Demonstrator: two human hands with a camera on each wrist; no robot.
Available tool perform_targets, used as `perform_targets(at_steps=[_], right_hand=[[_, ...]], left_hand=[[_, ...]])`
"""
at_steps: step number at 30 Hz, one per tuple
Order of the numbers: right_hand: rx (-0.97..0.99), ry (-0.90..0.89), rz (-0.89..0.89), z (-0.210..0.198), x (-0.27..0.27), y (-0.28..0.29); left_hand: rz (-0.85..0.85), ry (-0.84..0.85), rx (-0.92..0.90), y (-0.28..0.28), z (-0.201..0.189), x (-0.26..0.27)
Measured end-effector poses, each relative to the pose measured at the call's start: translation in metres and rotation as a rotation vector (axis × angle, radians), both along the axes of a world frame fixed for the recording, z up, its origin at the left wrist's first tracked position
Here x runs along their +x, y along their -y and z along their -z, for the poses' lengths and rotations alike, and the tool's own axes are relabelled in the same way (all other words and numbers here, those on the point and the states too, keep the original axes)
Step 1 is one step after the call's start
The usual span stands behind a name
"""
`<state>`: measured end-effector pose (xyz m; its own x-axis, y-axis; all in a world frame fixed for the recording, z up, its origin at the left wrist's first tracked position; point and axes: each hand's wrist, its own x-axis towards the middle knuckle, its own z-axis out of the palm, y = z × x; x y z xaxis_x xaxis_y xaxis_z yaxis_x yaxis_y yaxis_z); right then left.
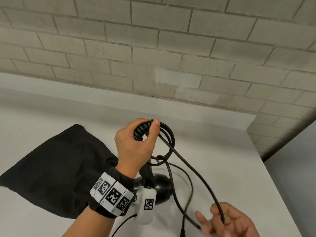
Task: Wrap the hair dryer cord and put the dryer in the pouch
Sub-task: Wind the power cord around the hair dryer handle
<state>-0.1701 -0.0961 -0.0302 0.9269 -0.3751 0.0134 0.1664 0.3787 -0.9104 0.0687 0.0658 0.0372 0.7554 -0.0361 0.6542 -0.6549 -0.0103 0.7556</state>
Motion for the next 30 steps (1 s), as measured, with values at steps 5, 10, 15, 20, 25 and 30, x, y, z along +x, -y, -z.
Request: perform_targets(at_steps=[5, 10, 15, 20, 25, 30], right_hand=[[-0.363, -0.283, -0.482, 0.005, 0.016, 0.014], [-0.512, -0.134, -0.181, 0.005, -0.016, 0.040], [-0.415, -0.435, -0.026, 0.035, -0.040, 0.055], [-0.642, -0.455, 0.556, 0.029, -0.032, 0.031], [-0.898, -0.293, 0.753, 0.005, 0.019, -0.001], [-0.900, -0.040, 0.395, -0.055, 0.071, -0.064]], left_hand=[[0.055, 0.004, -0.014, 0.000, 0.000, 0.002], [0.052, -0.039, -0.050, -0.001, 0.000, 0.007], [0.080, 0.012, 0.014, -0.002, 0.000, 0.004], [0.095, 0.005, 0.014, -0.002, 0.000, 0.002], [0.084, 0.012, 0.021, -0.004, -0.001, 0.000], [0.087, 0.039, 0.034, -0.003, -0.003, -0.003]])
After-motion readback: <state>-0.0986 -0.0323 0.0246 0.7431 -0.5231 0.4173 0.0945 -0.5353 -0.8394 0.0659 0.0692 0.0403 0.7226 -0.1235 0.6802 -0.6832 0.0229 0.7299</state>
